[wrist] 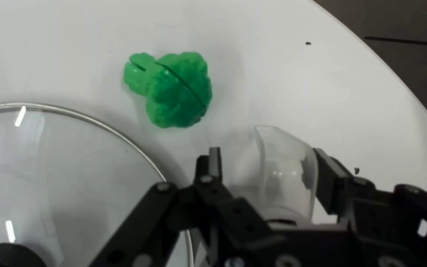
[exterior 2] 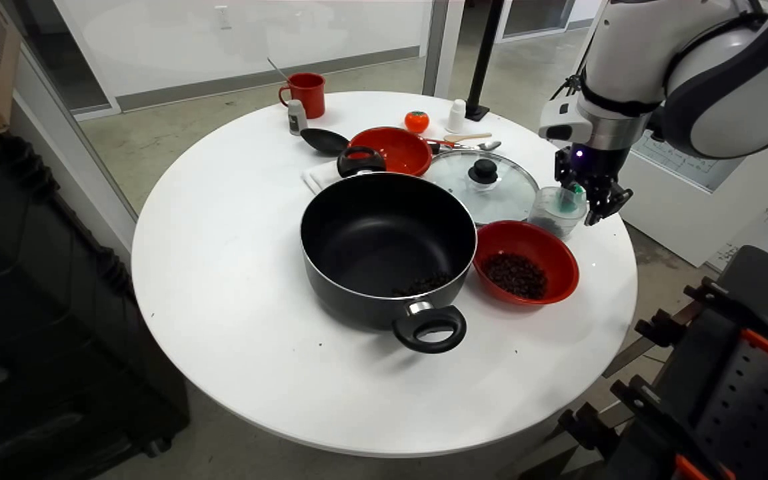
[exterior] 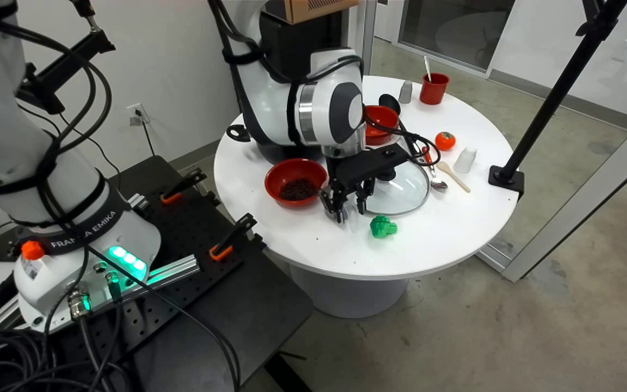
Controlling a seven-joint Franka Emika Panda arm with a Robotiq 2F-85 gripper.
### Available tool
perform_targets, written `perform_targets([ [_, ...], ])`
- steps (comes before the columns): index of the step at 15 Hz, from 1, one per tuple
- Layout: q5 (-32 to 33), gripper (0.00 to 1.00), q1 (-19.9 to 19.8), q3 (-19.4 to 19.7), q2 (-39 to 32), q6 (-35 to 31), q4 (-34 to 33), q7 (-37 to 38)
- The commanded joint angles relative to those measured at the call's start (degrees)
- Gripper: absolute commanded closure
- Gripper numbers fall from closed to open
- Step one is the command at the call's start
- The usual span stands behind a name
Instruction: Put some of the objects from the measuring cup into the pot
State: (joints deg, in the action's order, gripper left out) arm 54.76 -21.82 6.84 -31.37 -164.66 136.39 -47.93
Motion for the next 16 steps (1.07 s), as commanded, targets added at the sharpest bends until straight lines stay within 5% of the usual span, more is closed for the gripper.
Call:
perform_targets([
  [1, -2.1, 0.71, 0.4, 0.1, 1.2, 1.7, 0.2, -2.7],
  [2, -2.1, 0.78, 0.5, 0.1, 1.3, 1.9, 0.3, -2.9],
  [3, -2.1, 0.35, 0.7, 0.2, 1.3, 2.2, 0.3, -2.8],
  [5, -2.0, 0.38, 0.8, 0.3, 1.4, 2.6, 0.3, -2.7],
  [11, -1.8, 0.01, 0.7, 0.6, 2.2, 3.0, 0.7, -2.7],
  [13, -1.7, 0.36, 0.8, 0.8, 2.4, 3.1, 0.7, -2.5],
  [16, -1.6, 0.49, 0.9, 1.0, 2.7, 3.3, 0.7, -2.4],
])
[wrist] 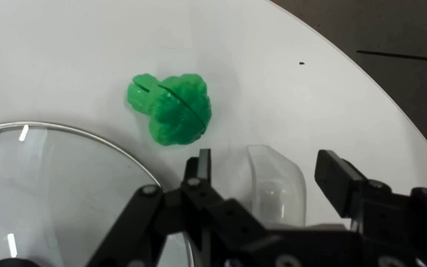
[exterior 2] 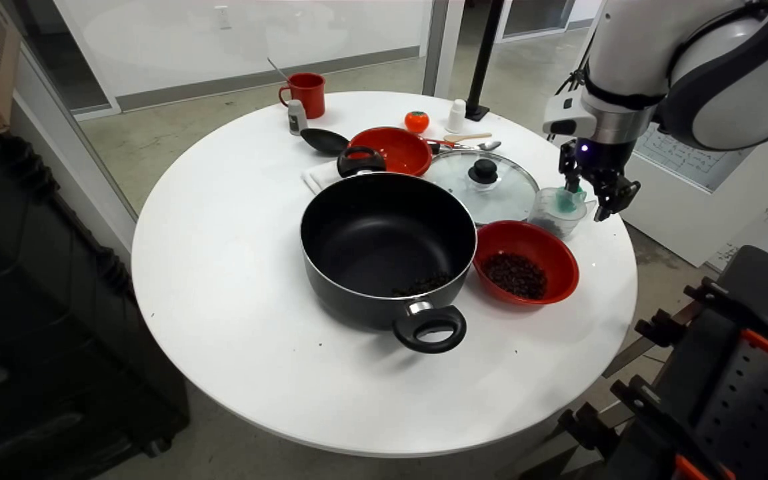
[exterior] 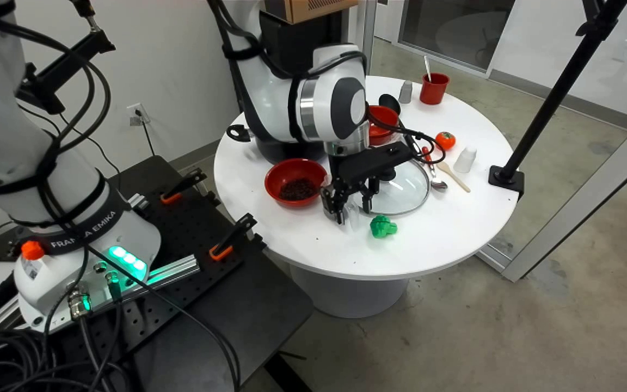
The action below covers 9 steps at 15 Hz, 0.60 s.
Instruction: Put some of the objects from the measuring cup into the pot
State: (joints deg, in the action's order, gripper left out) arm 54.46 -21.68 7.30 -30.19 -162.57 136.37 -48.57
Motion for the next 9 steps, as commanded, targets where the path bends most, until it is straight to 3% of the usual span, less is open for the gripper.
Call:
perform_targets([
  [1, -1.3, 0.58, 0.8, 0.5, 1.6, 1.3, 0.7, -1.7],
  [6, -1.5, 0.96, 1.4, 0.3, 1.7, 2.3, 0.6, -1.5],
  [9, -2.5, 0.94, 1.7, -0.7, 2.3, 3.6, 1.6, -1.9],
])
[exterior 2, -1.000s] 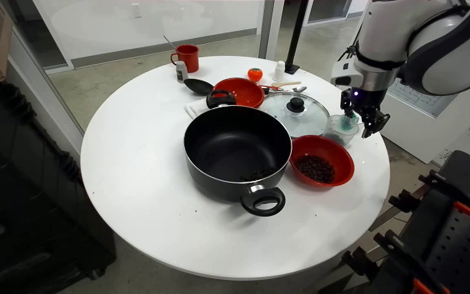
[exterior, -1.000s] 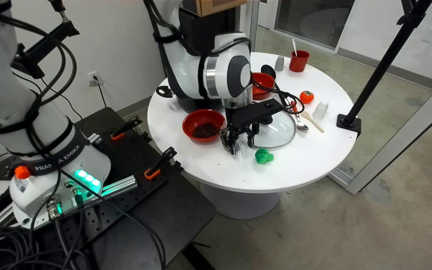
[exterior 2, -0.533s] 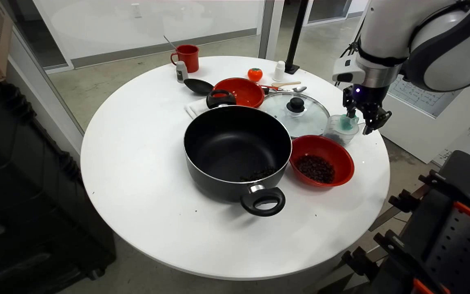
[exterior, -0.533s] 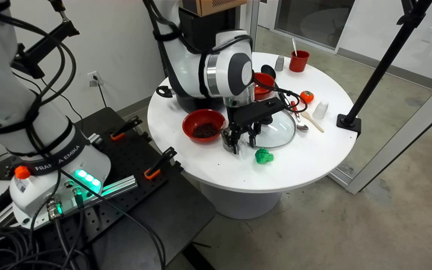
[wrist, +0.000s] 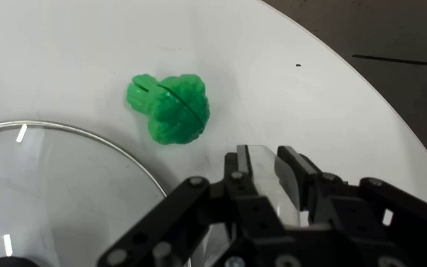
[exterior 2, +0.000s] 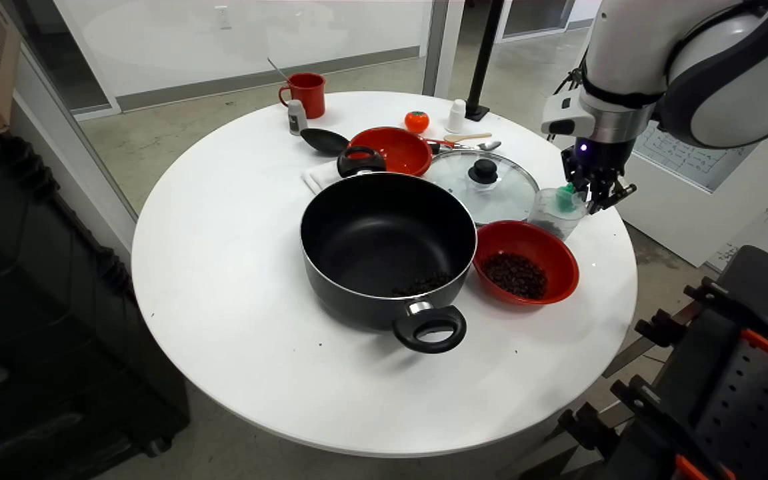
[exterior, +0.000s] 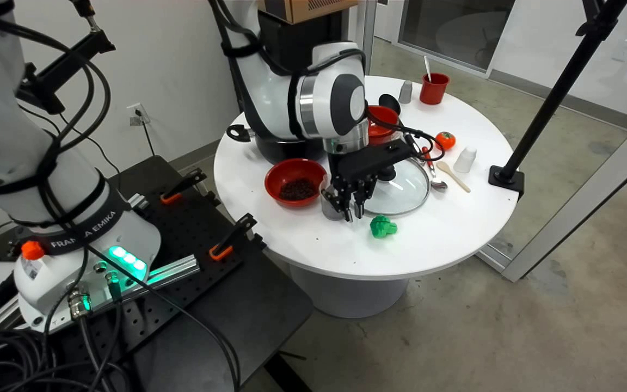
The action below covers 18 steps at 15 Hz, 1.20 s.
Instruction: Put some of the objects from the measuring cup into the pot
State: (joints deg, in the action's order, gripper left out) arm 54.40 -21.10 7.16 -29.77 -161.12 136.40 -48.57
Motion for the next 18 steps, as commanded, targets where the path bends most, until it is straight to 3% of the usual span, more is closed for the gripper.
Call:
perform_targets([
  [1, -2.8, 0.94, 1.5, -0.9, 2.5, 3.0, 2.0, -1.6],
  [10, -6.0, 0.94, 6.6, -1.5, 12.2, 8.0, 8.9, 2.6],
  [18, -10.5, 0.94, 7.0, -1.0, 17.4, 8.8, 11.5, 3.3],
])
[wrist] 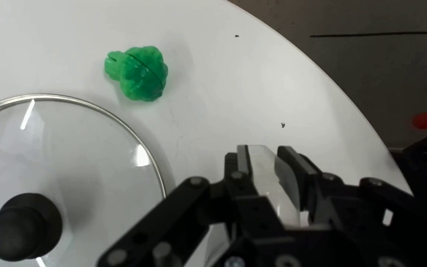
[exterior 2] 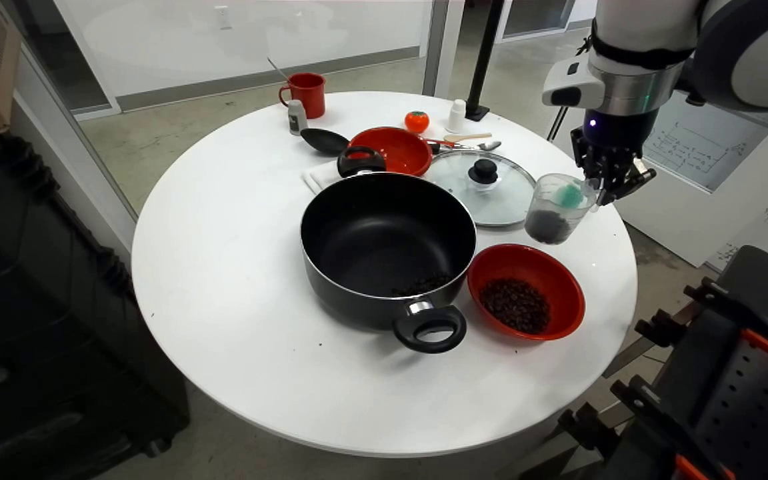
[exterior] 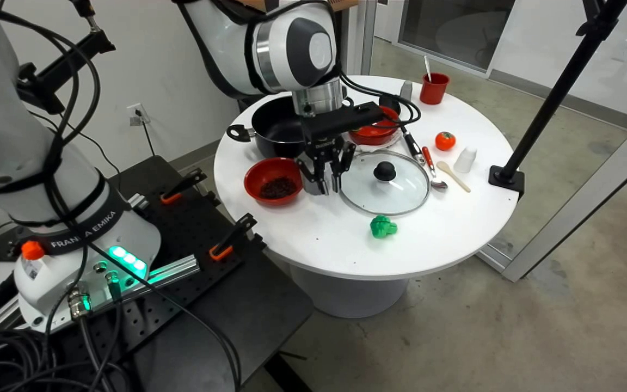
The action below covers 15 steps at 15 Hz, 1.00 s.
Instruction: Put some of the objects from the measuring cup into the pot
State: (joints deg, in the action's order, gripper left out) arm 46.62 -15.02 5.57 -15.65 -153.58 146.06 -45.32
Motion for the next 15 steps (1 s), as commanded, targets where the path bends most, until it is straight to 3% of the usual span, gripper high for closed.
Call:
perform_targets([
  [1, -3.8, 0.94, 0.9, 0.5, 4.1, 1.4, 2.1, -0.4],
  [5, -8.4, 0.94, 2.7, -0.7, 9.1, 4.8, 1.1, -1.4],
  [10, -11.3, 0.94, 8.2, -3.0, 15.5, 15.3, -3.0, -1.3],
  [15, -12.7, 0.94, 14.0, -6.8, 14.2, 28.4, -11.7, -0.5],
])
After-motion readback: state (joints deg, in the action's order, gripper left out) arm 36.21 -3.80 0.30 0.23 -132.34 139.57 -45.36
